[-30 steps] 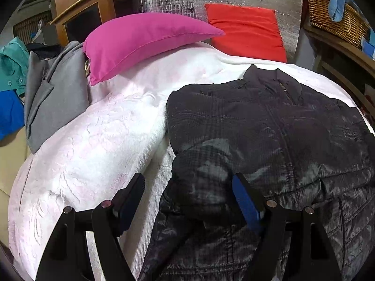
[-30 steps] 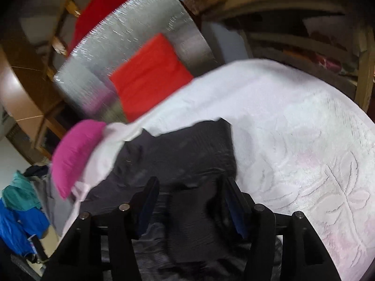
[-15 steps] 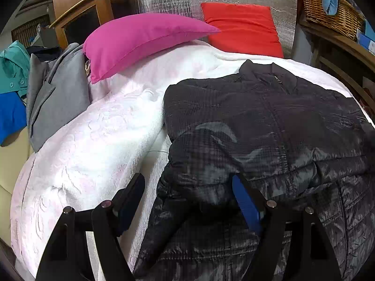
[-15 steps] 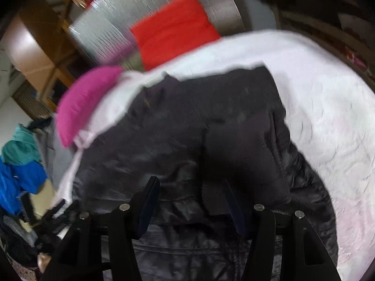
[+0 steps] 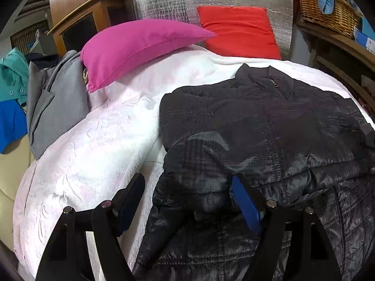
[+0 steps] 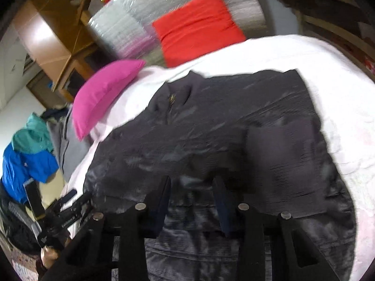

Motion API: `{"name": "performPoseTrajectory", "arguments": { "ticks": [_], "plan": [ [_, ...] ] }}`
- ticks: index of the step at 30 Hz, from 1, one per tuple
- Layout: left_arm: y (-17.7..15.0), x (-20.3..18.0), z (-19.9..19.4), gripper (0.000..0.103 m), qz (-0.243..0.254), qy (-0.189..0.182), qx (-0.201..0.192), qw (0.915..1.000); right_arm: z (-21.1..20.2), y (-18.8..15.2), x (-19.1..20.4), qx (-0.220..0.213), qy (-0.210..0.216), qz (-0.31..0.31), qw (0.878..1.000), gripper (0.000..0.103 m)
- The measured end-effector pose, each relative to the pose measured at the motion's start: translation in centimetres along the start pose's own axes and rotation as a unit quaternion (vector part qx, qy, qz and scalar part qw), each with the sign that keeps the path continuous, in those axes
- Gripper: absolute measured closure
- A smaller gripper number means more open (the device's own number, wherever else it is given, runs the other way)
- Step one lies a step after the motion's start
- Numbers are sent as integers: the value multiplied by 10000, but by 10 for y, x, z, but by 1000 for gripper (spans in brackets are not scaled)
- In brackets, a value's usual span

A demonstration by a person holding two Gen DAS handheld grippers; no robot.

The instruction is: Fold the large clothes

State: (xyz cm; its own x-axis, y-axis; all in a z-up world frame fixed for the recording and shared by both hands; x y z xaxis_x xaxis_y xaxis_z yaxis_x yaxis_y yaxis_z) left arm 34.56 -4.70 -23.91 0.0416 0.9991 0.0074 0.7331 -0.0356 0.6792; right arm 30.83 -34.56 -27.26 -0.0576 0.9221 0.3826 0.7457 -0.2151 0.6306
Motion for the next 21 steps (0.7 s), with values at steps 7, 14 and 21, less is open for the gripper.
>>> {"name": "performPoseTrajectory", "arguments": {
  "ticks": [7,14,21],
  "plan": [
    [-4,-5,10,26,106,98,117,9998,36,-12,2,612,-207,-97,9979,65],
    [-4,-6,9,26,144,145,82,9998,14,-4,8,178,290,-34,9994,65],
    [-6,-8,11,25,202,182,95,9996,41,-15,26,616,376,-108,9973,64]
  ]
}}
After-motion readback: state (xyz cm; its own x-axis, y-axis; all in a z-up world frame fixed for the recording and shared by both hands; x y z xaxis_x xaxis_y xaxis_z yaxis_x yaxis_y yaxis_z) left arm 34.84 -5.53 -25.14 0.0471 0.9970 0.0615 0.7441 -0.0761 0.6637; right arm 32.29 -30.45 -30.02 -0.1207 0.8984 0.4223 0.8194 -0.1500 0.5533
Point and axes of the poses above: each gripper's, at about its wrist camera, not at the fingertips, and z roughly the way its jaws point, x to its left, y to its top, the point moved 4 cm from there along z, roughly the way its jaws point, and after that the axes turned 11 degrees about -z, right-handed, at the moved point
